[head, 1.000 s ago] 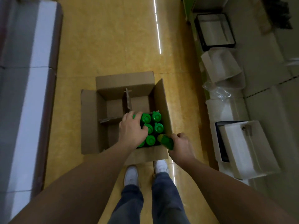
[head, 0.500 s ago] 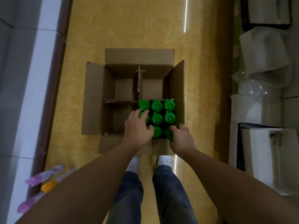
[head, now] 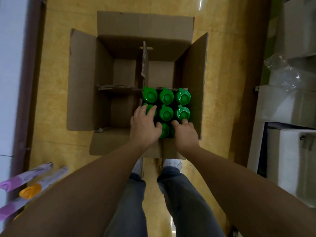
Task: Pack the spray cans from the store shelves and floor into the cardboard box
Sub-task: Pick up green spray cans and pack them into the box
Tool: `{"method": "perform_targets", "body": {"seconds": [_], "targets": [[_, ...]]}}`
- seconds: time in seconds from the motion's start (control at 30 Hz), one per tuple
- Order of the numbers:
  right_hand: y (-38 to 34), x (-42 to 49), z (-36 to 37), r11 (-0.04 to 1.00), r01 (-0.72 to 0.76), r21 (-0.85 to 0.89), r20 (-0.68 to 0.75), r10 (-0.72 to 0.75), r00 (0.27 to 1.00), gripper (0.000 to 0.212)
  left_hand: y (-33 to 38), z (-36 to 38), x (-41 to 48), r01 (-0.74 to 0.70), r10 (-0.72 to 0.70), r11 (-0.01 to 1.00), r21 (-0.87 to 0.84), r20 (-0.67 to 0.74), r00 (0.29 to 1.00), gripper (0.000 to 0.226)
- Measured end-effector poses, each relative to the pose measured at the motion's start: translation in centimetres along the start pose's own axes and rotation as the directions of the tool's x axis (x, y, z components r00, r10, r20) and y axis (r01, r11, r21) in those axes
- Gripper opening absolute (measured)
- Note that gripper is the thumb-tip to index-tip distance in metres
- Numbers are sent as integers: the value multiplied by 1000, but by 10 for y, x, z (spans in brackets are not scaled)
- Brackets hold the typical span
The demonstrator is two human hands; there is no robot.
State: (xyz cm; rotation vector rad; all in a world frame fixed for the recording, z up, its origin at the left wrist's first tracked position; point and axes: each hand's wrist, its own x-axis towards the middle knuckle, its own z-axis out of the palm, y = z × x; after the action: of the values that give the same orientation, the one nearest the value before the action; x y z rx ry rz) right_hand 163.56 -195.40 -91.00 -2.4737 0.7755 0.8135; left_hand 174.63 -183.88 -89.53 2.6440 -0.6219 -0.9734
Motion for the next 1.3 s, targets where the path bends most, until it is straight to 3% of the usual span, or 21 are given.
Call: {"method": "perform_targets", "body": {"seconds": [0.3, 0.7, 0.83, 0.97, 1.3], "targets": [[22, 20, 25, 993, -81, 91, 15, 80, 997, 63, -9, 9, 16, -17, 17, 1000, 3, -9, 1000, 68], [17, 22, 35, 994, -85, 67, -24, 87, 996, 65, -21, -4, 30, -22, 21, 1000, -15, -17, 1000, 69], [17, 22, 28, 992, -101, 75, 128, 90, 988, 81, -22, -7, 22, -17, 17, 1000, -19, -21, 1000, 68], [9, 19, 6, 992, -123, 42, 212, 112, 971, 89, -9, -19, 12, -26, 26, 1000, -4, -28, 999, 68], [-35, -33, -128, 998, -58, 24, 65, 57, 996, 82, 58, -136, -27, -111, 118, 992, 66, -99, 988, 67]]}}
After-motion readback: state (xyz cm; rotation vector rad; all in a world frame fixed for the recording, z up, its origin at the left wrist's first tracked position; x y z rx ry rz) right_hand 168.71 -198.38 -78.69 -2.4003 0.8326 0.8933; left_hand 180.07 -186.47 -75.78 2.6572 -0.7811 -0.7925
